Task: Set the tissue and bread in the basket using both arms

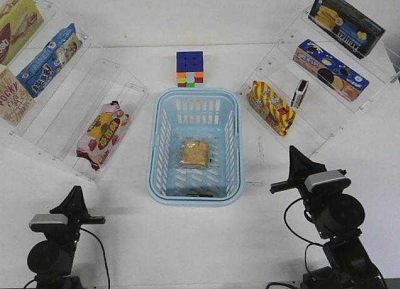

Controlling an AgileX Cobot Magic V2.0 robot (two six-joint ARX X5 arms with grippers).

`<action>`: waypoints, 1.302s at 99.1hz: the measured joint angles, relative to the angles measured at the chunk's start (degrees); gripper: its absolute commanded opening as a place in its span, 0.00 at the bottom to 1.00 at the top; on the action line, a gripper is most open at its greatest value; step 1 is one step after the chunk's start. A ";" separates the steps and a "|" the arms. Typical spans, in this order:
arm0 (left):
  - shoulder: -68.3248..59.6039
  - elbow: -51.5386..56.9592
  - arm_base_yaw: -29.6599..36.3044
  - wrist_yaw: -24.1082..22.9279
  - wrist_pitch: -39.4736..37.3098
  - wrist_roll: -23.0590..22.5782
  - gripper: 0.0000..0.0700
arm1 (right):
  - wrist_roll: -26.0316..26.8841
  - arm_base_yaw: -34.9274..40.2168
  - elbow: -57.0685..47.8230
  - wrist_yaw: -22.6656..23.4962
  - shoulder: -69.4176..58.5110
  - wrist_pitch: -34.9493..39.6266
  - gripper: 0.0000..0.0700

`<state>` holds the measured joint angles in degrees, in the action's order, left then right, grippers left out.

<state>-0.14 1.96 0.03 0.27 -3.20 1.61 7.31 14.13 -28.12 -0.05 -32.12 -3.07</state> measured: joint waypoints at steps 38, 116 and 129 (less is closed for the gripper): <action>-0.17 0.00 -0.39 0.02 0.22 0.04 0.00 | 0.00 0.00 0.00 0.00 0.00 -0.17 0.00; -0.17 0.00 -0.39 0.02 0.22 0.04 0.00 | -9.29 -1.79 4.79 -4.15 6.71 -0.68 0.00; -0.17 0.00 -0.39 0.02 0.22 0.04 0.00 | -14.10 -5.18 12.55 -4.28 13.77 -0.44 0.00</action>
<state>-0.32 1.96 -0.36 0.30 -2.98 1.65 -6.79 8.95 -15.57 -4.34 -18.35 -3.51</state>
